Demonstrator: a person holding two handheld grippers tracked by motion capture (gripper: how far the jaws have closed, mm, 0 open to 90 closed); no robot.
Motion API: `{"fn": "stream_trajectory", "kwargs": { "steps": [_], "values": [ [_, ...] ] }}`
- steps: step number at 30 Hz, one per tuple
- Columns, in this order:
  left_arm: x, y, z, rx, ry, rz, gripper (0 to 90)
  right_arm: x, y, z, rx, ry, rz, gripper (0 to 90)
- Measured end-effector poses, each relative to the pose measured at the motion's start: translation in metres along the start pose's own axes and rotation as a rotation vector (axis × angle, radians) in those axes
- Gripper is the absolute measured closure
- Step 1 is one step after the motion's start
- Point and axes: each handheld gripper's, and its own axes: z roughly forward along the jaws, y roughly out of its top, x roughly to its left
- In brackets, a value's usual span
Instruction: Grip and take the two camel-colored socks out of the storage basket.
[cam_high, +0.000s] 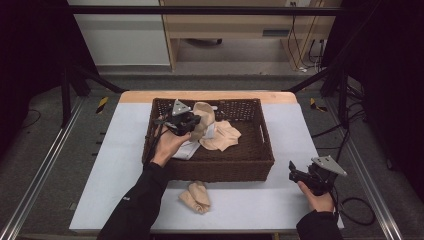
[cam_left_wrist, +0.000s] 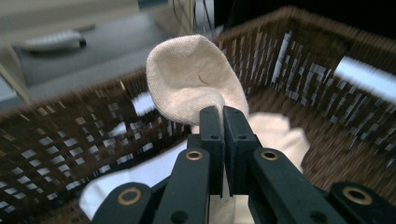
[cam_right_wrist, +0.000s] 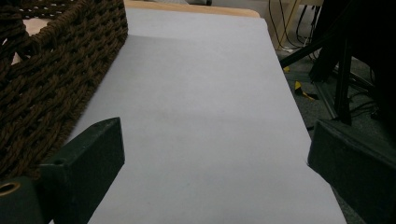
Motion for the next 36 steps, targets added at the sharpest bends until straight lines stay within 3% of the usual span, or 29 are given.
{"fn": "stream_trajectory", "kwargs": {
  "steps": [7,12,19,36],
  "values": [
    [-0.001,0.015,-0.027,-0.101,-0.010,-0.008,86.5,0.000,0.000,0.000,-0.001,-0.002,0.001,4.1],
    [-0.008,0.023,-0.053,-0.186,-0.041,-0.022,86.5,-0.001,0.000,0.000,0.002,-0.004,-0.001,4.1],
    [-0.019,0.029,-0.078,-0.238,-0.057,-0.023,86.5,-0.001,0.000,0.000,0.003,-0.004,0.000,4.1],
    [-0.050,0.030,-0.149,-0.333,-0.125,0.028,86.5,0.000,-0.001,-0.001,0.009,-0.005,-0.005,4.1]
  ]
}}
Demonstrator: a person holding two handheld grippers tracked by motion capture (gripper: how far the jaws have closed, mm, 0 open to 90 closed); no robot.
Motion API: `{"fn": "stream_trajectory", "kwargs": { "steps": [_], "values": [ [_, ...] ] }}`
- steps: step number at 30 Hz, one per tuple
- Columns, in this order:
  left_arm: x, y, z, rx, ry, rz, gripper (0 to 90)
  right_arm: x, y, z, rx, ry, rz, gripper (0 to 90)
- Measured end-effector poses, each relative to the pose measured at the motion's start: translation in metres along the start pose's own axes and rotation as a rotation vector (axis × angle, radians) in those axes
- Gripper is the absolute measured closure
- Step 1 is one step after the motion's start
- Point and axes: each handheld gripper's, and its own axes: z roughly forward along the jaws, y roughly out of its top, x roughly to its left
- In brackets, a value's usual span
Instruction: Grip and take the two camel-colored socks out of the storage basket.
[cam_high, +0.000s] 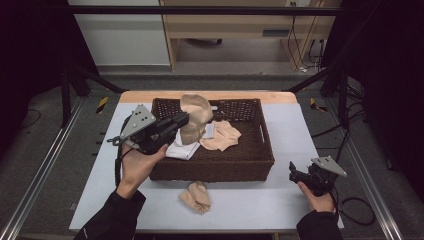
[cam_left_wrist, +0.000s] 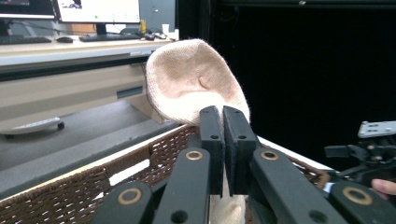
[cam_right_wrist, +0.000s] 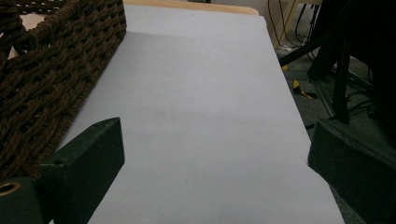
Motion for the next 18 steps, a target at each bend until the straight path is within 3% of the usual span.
{"fn": "stream_trajectory", "kwargs": {
  "steps": [8,18],
  "values": [
    [-0.016,-0.008,-0.021,-0.008,-0.031,0.022,86.5,0.000,0.000,-0.001,-0.001,0.001,0.001,4.1],
    [-0.032,-0.026,-0.033,-0.010,-0.070,0.023,86.5,0.001,-0.001,-0.002,-0.003,0.004,-0.003,4.2]
  ]
}}
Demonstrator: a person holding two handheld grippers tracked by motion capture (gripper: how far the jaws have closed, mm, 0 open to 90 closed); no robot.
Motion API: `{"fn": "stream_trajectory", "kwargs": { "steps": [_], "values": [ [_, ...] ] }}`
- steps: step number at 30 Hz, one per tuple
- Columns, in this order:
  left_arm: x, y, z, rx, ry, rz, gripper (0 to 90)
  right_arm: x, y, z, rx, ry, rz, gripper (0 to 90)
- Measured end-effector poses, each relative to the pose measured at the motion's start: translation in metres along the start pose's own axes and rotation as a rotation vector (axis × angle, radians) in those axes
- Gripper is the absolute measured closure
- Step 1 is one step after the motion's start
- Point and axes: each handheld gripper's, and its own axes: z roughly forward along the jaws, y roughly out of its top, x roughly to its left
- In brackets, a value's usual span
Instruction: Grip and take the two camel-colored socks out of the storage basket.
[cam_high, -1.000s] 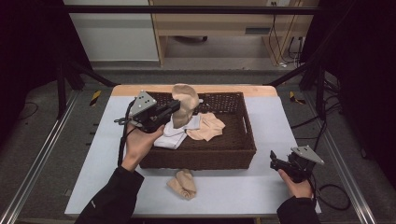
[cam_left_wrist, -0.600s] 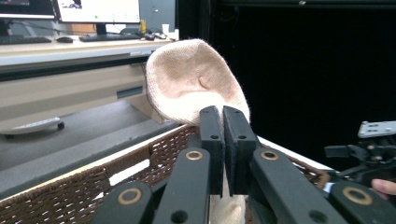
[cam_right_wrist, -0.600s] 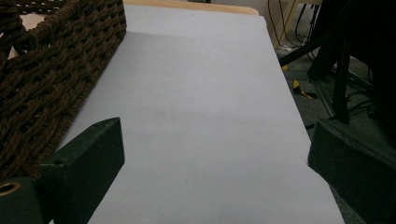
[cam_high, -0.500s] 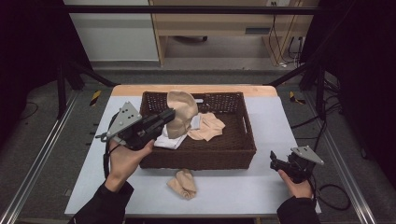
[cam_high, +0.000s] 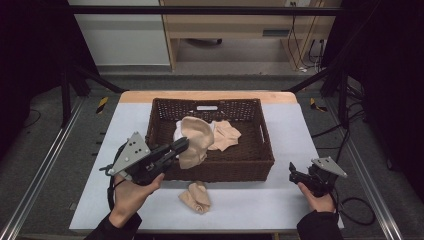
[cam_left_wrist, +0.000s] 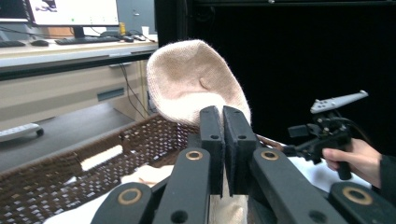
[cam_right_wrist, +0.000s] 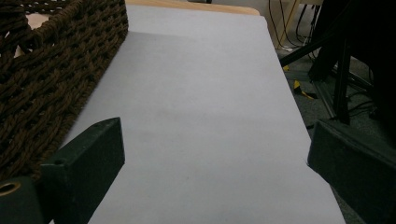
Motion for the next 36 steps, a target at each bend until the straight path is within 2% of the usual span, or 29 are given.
{"fn": "stream_trajectory", "kwargs": {
  "steps": [6,8,13,16,19,22,24,31,34,36],
  "values": [
    [-0.011,-0.013,-0.007,0.017,-0.036,0.002,86.5,0.000,0.000,0.000,-0.002,0.002,-0.001,4.2],
    [-0.016,-0.021,-0.007,0.042,-0.051,0.004,86.5,0.000,0.000,0.000,-0.004,0.002,-0.003,4.2],
    [-0.020,-0.033,-0.007,0.071,-0.064,-0.005,86.5,0.000,0.000,-0.001,-0.002,0.001,0.001,4.2],
    [-0.023,-0.049,-0.007,0.112,-0.072,-0.019,86.5,0.000,-0.001,-0.001,0.001,0.002,0.000,4.2],
    [-0.024,-0.056,-0.007,0.128,-0.074,-0.028,86.5,0.000,-0.001,-0.001,0.001,0.002,0.000,4.2],
    [-0.023,-0.072,-0.007,0.162,-0.078,-0.054,86.5,0.000,-0.001,-0.001,0.001,0.002,0.003,4.2],
    [-0.023,-0.075,-0.007,0.170,-0.078,-0.057,86.5,0.000,-0.001,-0.001,0.001,0.002,0.002,4.2],
    [-0.025,-0.097,0.000,0.250,-0.085,-0.074,86.5,0.001,-0.001,-0.002,0.004,0.006,0.004,4.2],
    [-0.024,-0.107,0.004,0.288,-0.072,-0.069,86.5,0.000,-0.001,-0.002,0.003,0.006,0.000,4.3],
    [-0.021,-0.113,0.006,0.310,-0.064,-0.080,86.5,0.000,-0.001,-0.002,0.002,0.005,-0.003,4.3]
  ]
}}
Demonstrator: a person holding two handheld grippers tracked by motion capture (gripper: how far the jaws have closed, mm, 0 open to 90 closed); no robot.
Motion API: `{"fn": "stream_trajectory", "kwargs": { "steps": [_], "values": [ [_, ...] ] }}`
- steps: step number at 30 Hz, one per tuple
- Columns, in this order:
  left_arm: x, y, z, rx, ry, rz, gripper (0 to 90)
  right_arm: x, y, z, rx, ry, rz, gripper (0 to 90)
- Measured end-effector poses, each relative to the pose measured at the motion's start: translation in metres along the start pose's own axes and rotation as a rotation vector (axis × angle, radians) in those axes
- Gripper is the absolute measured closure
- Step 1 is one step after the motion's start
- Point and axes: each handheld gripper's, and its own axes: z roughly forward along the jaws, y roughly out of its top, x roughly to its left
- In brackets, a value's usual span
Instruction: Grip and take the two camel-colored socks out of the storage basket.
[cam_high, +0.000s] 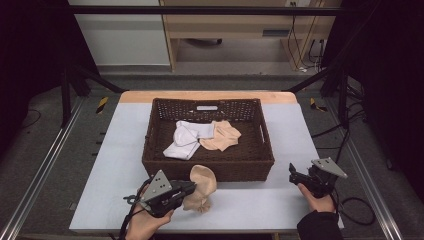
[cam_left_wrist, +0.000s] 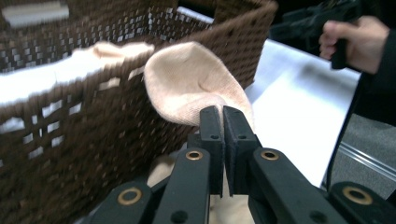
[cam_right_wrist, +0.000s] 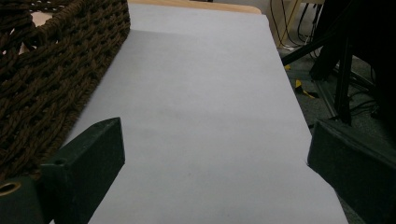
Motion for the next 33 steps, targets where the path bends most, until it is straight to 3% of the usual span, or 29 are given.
{"fn": "stream_trajectory", "kwargs": {
  "steps": [5,11,14,18,21,28,33],
  "values": [
    [0.008,-0.017,0.014,0.075,0.019,-0.024,86.4,0.001,0.000,0.000,0.004,0.003,0.006,4.3],
    [0.012,-0.027,0.023,0.122,0.029,-0.027,86.3,0.001,0.000,0.001,0.006,0.001,-0.003,4.3],
    [0.013,-0.030,0.026,0.133,0.033,-0.025,85.9,0.001,-0.001,0.002,0.013,0.001,-0.004,4.3],
    [0.014,-0.031,0.026,0.125,0.045,-0.030,76.0,0.002,-0.001,0.002,0.019,0.003,-0.011,4.3],
    [0.017,-0.029,0.020,0.088,0.062,-0.047,58.7,0.002,-0.001,0.002,0.016,0.005,-0.006,4.3],
    [0.033,-0.034,-0.002,0.069,0.141,-0.084,41.9,0.000,-0.001,0.000,0.015,0.006,0.010,4.2],
    [0.051,-0.045,-0.022,0.079,0.222,-0.120,37.3,-0.002,-0.001,0.000,0.012,0.004,0.011,4.1]
  ]
}}
